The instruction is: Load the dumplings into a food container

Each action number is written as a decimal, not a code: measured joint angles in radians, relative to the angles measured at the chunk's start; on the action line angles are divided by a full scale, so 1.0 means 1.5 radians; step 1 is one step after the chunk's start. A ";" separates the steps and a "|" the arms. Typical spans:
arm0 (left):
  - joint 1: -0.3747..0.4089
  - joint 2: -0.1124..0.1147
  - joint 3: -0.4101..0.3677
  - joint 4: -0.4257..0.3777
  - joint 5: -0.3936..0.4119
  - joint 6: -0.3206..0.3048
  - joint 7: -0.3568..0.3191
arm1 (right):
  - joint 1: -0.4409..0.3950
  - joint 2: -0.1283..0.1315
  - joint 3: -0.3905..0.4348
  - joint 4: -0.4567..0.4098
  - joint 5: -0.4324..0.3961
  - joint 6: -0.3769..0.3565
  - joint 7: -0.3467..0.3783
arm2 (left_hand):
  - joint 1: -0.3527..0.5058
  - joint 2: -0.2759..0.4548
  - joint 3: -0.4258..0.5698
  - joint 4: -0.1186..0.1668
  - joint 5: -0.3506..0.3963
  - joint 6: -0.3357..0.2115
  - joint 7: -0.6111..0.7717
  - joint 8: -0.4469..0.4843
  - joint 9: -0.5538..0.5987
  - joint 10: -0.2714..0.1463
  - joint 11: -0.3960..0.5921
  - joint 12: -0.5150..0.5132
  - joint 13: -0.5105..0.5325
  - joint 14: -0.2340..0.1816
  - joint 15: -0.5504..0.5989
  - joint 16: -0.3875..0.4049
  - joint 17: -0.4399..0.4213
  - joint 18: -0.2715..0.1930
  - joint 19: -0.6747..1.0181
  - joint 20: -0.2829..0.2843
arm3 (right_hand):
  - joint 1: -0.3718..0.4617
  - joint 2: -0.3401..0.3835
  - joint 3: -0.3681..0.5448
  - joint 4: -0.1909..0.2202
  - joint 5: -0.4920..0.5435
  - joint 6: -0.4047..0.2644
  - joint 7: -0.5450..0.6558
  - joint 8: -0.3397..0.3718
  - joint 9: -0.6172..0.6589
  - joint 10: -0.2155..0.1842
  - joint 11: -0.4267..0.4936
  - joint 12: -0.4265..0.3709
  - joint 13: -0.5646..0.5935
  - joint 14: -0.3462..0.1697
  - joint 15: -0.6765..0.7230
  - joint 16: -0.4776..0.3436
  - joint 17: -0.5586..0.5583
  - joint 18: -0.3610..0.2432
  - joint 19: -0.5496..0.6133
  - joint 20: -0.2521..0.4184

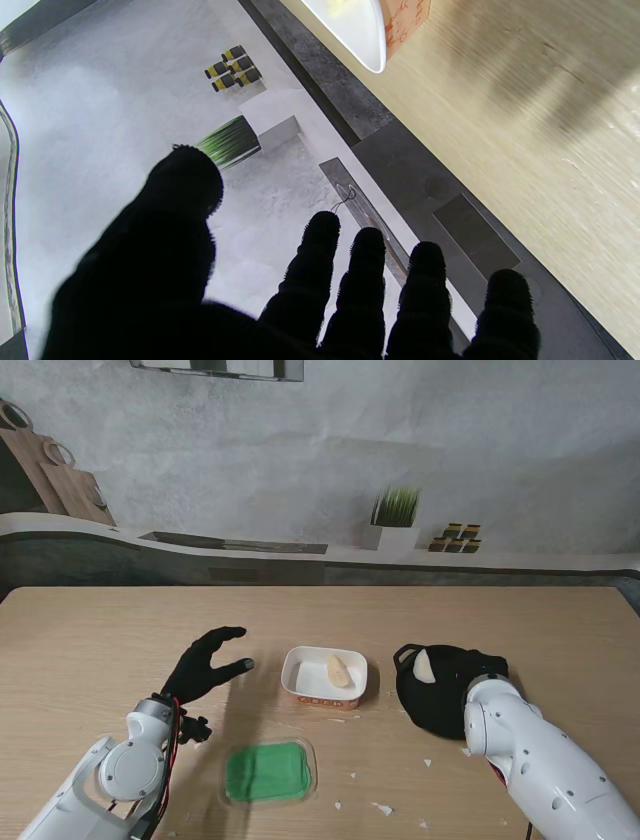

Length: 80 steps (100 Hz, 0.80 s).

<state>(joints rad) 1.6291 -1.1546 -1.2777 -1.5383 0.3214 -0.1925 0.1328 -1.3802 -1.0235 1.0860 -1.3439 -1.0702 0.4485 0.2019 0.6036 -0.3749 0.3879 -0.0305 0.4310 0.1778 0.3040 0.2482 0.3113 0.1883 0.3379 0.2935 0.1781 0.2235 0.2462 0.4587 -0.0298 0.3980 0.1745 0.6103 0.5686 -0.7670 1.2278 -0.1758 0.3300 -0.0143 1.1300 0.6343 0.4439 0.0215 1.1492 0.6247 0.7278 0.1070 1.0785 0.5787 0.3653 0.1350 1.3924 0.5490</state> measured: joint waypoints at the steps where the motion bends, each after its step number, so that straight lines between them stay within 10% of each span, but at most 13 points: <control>1: 0.000 0.000 0.000 0.000 0.000 0.000 0.000 | 0.001 0.000 -0.001 0.001 0.000 0.000 0.000 | 0.000 0.000 0.000 0.000 0.000 0.000 0.000 0.000 0.000 0.000 0.000 0.000 0.000 0.000 0.000 0.000 0.000 0.000 0.000 0.000 | 0.001 -0.003 0.000 0.000 0.001 0.000 0.000 0.005 0.002 0.000 0.000 0.000 0.000 0.000 0.003 0.000 0.002 0.000 0.000 0.000; 29: 0.000 0.000 0.000 0.001 0.003 -0.001 0.001 | 0.012 -0.001 -0.012 0.019 0.009 0.001 -0.032 | 0.000 0.000 0.000 0.000 0.000 0.000 0.000 0.000 0.000 0.000 0.000 0.000 0.000 0.000 0.000 0.000 0.000 0.000 0.000 0.000 | 0.039 -0.061 0.006 -0.069 0.100 -0.039 0.025 -0.038 0.077 0.036 0.000 -0.029 0.074 0.031 0.032 -0.086 0.071 0.029 0.024 -0.004; 80: -0.001 0.000 -0.002 0.003 0.009 -0.003 0.005 | -0.003 -0.014 0.019 0.033 0.031 -0.041 -0.104 | 0.000 -0.008 0.009 0.000 0.000 0.000 0.000 0.000 0.001 0.000 0.000 0.000 0.000 0.000 0.000 0.000 0.000 0.000 0.000 0.000 | 0.069 -0.118 -0.003 -0.099 0.225 -0.067 0.011 -0.064 0.155 0.086 0.000 -0.088 0.164 0.066 0.034 -0.155 0.157 0.095 0.040 -0.008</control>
<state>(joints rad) 1.6279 -1.1544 -1.2804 -1.5342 0.3355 -0.1975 0.1410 -1.3847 -1.0439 1.1145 -1.2946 -1.0231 0.3873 0.0465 0.6036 -0.3862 0.4008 -0.0305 0.4310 0.1778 0.3042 0.2484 0.3131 0.1882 0.3379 0.2935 0.1781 0.2237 0.2462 0.4588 -0.0299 0.3980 0.1745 0.6103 0.6716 -0.9433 1.2232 -0.3240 0.6668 -0.1150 1.1469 0.5389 0.6771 0.1503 1.1486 0.4922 0.9744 0.2064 1.1290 0.3460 0.6002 0.2778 1.4524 0.5373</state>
